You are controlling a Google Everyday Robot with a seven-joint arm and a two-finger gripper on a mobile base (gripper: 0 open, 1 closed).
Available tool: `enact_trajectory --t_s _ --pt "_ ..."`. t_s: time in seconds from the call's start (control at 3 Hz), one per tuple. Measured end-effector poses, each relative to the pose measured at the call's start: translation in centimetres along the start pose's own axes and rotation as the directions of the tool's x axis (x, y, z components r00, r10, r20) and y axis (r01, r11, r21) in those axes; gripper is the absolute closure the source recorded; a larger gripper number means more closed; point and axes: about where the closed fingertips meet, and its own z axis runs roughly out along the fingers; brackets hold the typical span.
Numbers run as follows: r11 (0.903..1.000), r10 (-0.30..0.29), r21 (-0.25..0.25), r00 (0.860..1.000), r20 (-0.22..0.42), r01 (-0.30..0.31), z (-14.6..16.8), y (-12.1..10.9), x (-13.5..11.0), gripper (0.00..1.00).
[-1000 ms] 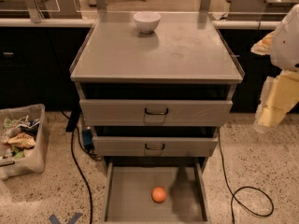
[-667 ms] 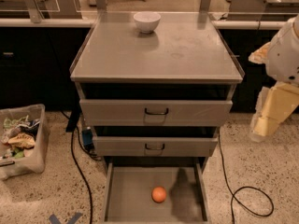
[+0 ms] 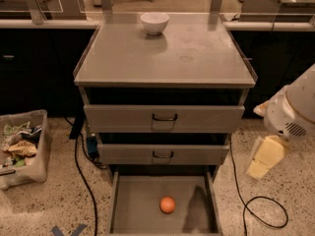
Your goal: Pick orange from bottom drawer and place on counter
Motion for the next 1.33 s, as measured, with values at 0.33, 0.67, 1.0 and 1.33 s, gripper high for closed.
enact_trajectory --t_s 0.33,0.67,1.0,1.33 --pt "0.9954 0.029 -0.091 1.0 0.001 -0.029 6.2 0.0 2.2 0.0" --pt "0.9954 0.029 -0.091 1.0 0.001 -0.029 6.2 0.0 2.2 0.0" --pt "0.9939 0.042 -0.104 0.999 0.033 -0.039 8.5 1.3 2.0 0.0" --pt "0.9855 0.101 -0.147 0.989 0.11 -0.084 14.3 3.8 1.2 0.0"
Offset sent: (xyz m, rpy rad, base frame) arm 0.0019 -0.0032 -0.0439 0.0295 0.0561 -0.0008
